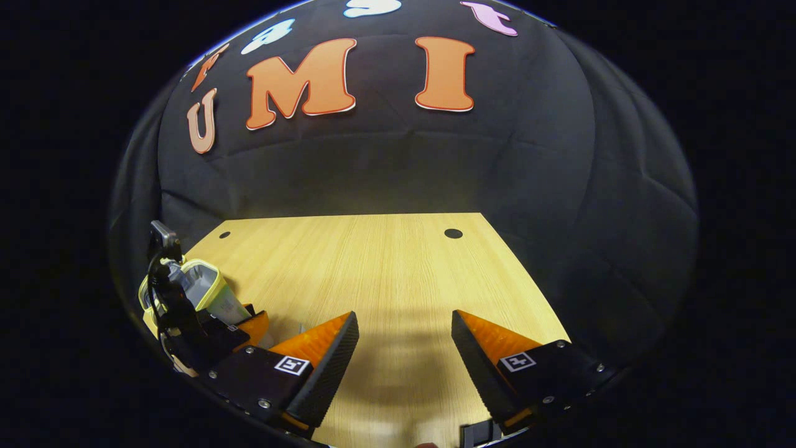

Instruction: First open the suitcase, pack the skin care products into it, and then close the suitcase.

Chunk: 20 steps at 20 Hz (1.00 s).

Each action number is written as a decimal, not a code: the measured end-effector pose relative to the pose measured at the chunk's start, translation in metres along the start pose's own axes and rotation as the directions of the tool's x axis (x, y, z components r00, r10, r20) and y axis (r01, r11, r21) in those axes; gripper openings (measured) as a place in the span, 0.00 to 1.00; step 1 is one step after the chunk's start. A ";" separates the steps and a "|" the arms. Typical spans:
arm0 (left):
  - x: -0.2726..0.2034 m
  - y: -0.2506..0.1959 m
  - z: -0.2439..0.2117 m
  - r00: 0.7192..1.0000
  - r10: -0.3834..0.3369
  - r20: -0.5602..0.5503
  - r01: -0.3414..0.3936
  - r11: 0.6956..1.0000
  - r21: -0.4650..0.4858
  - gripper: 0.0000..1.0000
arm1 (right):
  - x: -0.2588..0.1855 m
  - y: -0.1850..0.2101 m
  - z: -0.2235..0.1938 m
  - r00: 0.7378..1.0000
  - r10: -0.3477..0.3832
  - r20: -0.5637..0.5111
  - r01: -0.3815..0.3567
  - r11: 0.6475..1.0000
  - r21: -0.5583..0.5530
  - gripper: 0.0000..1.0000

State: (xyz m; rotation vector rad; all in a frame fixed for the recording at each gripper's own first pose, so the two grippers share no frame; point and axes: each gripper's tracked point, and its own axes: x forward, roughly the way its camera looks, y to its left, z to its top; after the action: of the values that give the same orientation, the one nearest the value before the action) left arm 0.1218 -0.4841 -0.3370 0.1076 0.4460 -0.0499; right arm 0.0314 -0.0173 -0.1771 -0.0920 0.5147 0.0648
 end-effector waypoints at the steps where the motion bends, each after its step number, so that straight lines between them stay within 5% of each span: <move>1: 0.002 -0.002 0.002 1.000 -0.014 -0.003 0.014 1.000 0.004 0.32 | -0.001 0.000 -0.001 1.000 0.000 -0.002 0.000 1.000 -0.001 0.96; 5: -0.021 -0.006 0.005 0.995 -0.069 -0.071 0.063 0.994 -0.084 0.26 | -0.006 0.009 0.006 0.999 0.021 0.031 -0.021 1.000 0.001 0.96; 11: -0.072 0.009 0.043 0.986 -0.119 -0.113 0.110 0.990 -0.084 0.27 | -0.007 0.073 0.022 0.977 0.183 0.108 -0.183 0.983 -0.014 0.95; 16: -0.105 0.051 0.056 0.988 -0.078 -0.137 0.071 0.996 -0.055 0.27 | 0.027 0.112 -0.029 0.966 0.260 -0.009 -0.260 0.961 -0.096 0.96; 18: -0.112 0.065 0.054 0.987 -0.067 -0.143 0.060 0.997 -0.052 0.27 | 0.038 0.116 -0.066 0.956 0.275 -0.103 -0.284 0.955 -0.085 0.83; 19: -0.114 0.070 0.050 0.986 -0.063 -0.153 0.055 0.997 -0.054 0.27 | 0.044 0.119 -0.082 0.950 0.278 -0.144 -0.290 0.954 -0.075 0.86; 20: -0.116 0.076 0.044 0.985 -0.059 -0.161 0.051 0.997 -0.054 0.27 | 0.046 0.119 -0.095 0.946 0.275 -0.175 -0.290 0.955 -0.068 0.72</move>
State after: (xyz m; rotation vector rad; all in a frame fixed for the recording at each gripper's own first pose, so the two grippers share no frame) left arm 0.0421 -0.4111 -0.2401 0.0504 0.6126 -0.0847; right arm 0.0144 0.0927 -0.2906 -0.1148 0.6868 0.3655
